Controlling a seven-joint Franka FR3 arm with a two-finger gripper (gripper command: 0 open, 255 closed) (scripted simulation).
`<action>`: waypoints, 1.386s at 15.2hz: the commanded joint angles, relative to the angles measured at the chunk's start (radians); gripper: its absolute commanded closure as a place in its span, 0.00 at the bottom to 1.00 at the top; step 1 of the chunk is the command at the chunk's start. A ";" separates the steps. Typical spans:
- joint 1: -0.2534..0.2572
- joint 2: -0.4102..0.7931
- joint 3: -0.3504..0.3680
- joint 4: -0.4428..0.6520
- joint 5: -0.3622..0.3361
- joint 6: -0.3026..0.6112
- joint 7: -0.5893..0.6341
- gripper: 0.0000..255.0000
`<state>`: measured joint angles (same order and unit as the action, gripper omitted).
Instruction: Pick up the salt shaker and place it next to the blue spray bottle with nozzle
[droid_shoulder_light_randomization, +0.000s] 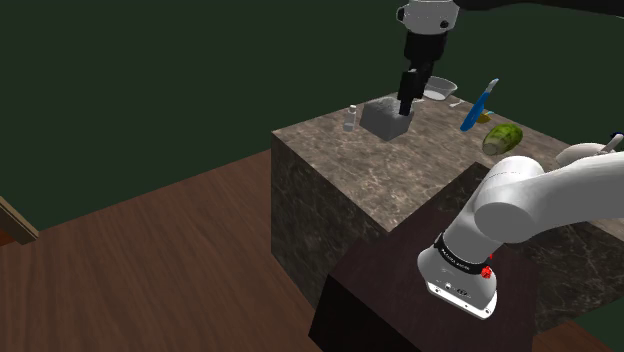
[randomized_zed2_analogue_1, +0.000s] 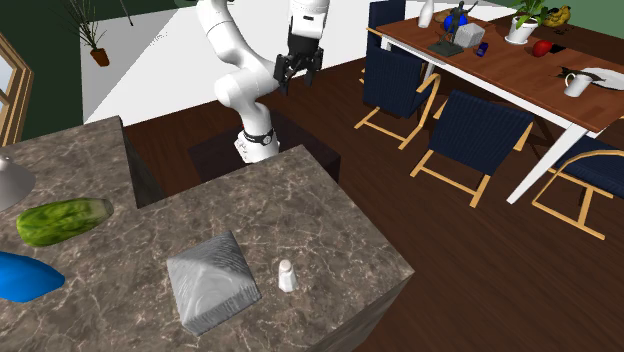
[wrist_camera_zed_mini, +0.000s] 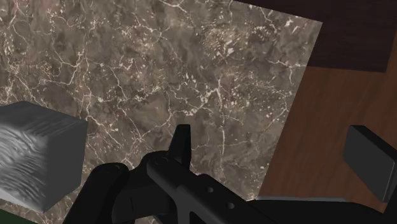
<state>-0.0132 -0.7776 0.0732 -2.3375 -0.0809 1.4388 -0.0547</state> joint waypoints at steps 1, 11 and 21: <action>0.000 0.000 0.000 0.000 0.000 0.000 0.000 0.00; -0.063 0.245 -0.127 0.009 -0.091 0.273 -0.098 0.00; -0.110 0.565 -0.235 0.149 -0.111 0.493 -0.197 0.00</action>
<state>-0.1189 -0.2566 -0.1504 -2.2156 -0.1944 1.9087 -0.2383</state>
